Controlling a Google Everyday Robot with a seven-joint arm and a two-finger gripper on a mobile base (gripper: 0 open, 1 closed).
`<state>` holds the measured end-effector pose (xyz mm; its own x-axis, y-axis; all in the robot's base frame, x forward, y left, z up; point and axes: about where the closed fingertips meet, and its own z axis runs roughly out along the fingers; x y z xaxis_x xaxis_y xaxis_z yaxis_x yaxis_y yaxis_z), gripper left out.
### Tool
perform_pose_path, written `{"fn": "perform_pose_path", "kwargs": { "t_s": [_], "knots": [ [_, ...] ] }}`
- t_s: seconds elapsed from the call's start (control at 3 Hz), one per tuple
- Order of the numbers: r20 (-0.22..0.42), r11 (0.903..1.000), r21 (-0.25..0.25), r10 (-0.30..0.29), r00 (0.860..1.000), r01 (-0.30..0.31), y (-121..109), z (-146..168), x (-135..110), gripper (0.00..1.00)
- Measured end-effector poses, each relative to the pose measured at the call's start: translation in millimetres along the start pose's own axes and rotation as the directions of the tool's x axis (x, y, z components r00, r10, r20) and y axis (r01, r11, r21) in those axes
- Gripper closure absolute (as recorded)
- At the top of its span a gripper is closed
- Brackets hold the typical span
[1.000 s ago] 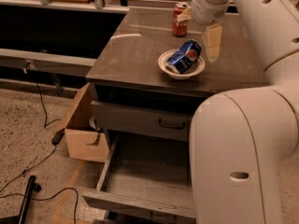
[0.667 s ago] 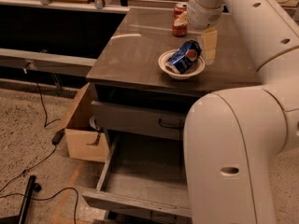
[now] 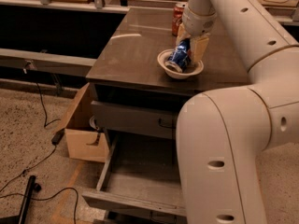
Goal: Place pepsi can into middle drawer
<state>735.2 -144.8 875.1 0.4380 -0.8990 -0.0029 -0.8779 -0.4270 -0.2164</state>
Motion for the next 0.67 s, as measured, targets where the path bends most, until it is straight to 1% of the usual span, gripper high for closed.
{"fn": "perform_pose_path", "kwargs": {
  "t_s": [0.33,0.67],
  "knots": [
    [0.001,1.0000,-0.008,-0.002,1.000,0.002,2,1,0,0.73],
    [-0.015,0.9989,0.047,-0.006,1.000,0.007,4,-31,4,0.96]
  ]
}}
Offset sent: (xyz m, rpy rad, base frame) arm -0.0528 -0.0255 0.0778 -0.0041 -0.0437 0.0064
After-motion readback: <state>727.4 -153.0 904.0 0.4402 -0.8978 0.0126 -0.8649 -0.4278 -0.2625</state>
